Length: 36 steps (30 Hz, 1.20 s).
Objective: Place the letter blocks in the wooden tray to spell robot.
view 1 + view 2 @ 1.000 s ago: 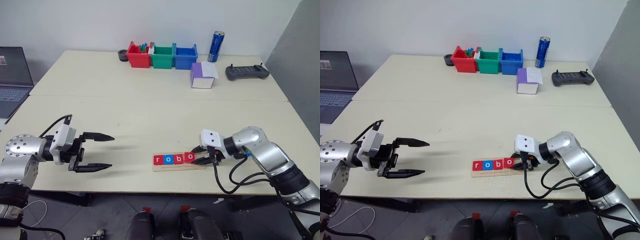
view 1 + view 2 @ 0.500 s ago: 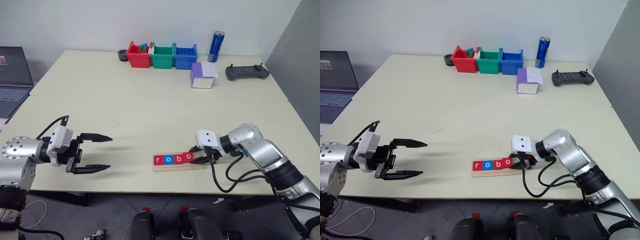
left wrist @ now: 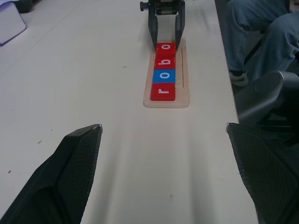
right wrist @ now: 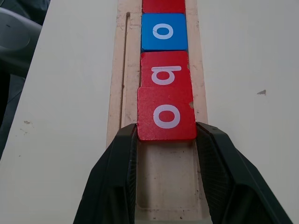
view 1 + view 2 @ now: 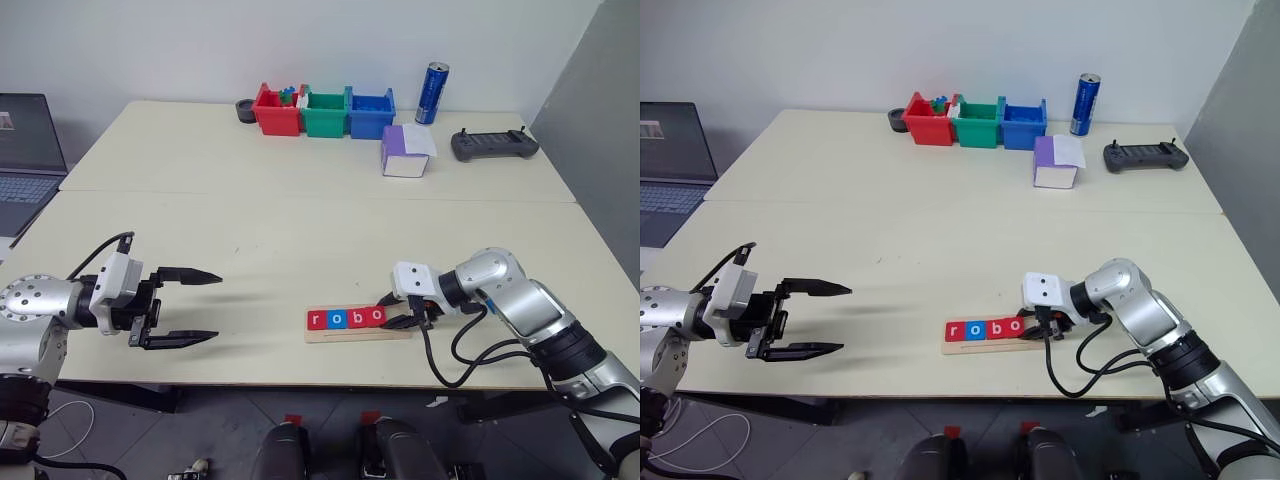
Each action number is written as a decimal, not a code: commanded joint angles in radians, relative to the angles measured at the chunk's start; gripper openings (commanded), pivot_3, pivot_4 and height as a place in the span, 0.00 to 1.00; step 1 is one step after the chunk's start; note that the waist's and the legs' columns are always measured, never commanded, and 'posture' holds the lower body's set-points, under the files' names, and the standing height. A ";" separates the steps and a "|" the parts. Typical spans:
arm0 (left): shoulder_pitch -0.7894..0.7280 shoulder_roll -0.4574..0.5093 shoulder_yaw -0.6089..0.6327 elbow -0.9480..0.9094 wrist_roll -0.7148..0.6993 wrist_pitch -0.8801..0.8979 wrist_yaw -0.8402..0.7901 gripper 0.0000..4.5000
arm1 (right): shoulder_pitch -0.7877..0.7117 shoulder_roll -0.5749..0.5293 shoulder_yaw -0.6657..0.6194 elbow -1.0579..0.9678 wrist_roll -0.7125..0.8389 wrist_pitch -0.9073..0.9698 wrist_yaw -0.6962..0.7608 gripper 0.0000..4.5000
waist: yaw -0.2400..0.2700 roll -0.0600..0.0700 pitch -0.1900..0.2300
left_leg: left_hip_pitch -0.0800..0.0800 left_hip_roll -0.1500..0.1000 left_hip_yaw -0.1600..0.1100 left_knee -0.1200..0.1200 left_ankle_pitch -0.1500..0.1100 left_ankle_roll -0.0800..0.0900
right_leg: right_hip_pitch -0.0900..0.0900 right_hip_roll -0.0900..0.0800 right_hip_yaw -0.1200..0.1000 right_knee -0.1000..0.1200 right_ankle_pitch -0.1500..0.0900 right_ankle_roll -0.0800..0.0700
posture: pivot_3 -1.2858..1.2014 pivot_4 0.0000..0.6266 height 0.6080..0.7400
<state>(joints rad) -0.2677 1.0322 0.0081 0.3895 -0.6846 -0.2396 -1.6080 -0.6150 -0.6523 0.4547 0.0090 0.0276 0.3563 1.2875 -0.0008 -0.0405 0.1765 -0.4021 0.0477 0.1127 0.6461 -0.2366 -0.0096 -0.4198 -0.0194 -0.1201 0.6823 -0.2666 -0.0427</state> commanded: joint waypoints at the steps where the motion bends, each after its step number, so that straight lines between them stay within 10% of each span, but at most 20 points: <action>1: 0.000 0.003 0.036 -0.017 -0.005 0.001 -0.006 1.00 | -0.001 -0.007 0.011 0.000 -0.018 -0.009 0.012 0.32 | 0.000 0.000 0.000 | 0.000 0.000 0.000 0.000 0.000 0.000 | 0.000 0.000 0.000 0.000 0.000 0.000 | 0.52 0.24 1.00; 36: -0.007 0.004 0.031 -0.004 -0.004 -0.002 -0.006 1.00 | -0.024 0.035 0.010 0.013 -0.063 -0.004 0.007 0.32 | -0.001 0.000 0.000 | 0.000 0.000 0.000 0.000 0.000 0.000 | 0.000 0.000 0.000 0.000 0.000 0.000 | 0.52 0.24 1.00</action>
<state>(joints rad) -0.2662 1.0322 0.0134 0.3900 -0.6831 -0.2402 -1.6080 -0.6219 -0.6181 0.4554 0.0240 -0.0180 0.3581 1.3005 -0.0018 -0.0406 0.1764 -0.4016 0.0480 0.1127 0.6460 -0.2365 -0.0096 -0.4197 -0.0193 -0.1201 0.6826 -0.2666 -0.0427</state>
